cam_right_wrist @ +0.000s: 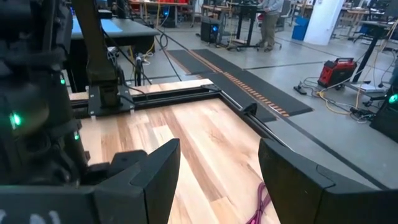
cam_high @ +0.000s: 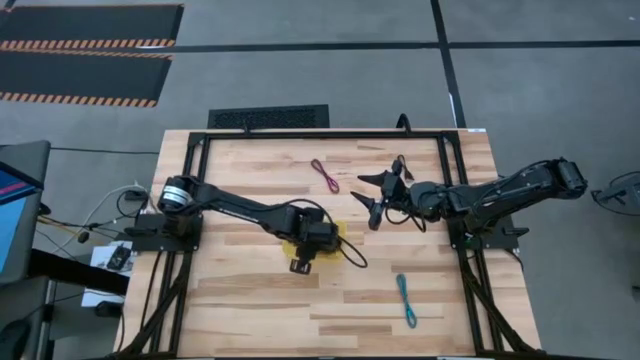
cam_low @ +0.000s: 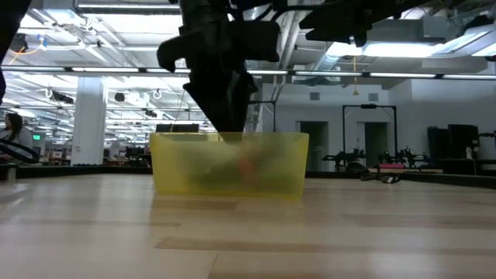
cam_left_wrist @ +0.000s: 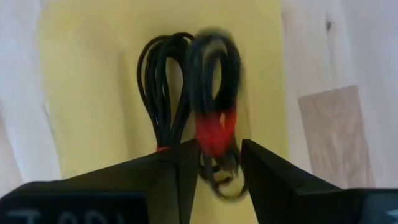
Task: Pick and place USB-C Cables
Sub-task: Put the bottom black charger cable into the yellow bin, then put the pink charger cable into the yellow bin
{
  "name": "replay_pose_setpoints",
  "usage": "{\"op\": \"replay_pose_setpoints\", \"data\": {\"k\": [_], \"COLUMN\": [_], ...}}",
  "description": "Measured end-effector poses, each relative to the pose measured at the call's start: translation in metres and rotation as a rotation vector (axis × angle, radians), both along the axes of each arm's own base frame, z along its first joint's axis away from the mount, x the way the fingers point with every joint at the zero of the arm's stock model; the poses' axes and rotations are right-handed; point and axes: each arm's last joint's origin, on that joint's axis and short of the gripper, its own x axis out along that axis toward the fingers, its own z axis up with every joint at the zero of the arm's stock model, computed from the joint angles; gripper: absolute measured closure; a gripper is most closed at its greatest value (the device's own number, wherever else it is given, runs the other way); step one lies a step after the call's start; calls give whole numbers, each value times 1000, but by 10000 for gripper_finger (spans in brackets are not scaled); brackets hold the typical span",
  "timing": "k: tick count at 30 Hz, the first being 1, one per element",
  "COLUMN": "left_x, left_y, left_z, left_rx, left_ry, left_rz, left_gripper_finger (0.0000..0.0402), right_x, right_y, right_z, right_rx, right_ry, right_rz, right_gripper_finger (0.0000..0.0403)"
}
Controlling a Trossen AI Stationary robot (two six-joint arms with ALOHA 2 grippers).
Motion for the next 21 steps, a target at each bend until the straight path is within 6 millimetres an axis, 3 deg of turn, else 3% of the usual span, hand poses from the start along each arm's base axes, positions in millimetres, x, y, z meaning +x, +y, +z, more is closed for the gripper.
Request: {"op": "replay_pose_setpoints", "data": {"k": [4, 12, 21], "left_x": [0, -6, -22], "left_y": [1, 9, 27], "left_z": [-1, 7, 62], "left_rx": [35, 283, 294], "left_ry": [7, -6, -204], "left_rz": [6, 96, 231], "left_gripper_finger": [261, 241, 240], "right_x": [0, 0, 0], "right_y": [0, 0, 0], "right_z": [-1, -1, -2], "right_rx": [-1, -2, -2], "right_ry": [6, 11, 18], "right_rz": [0, 0, 1], "right_gripper_finger": [159, 159, 159]}}
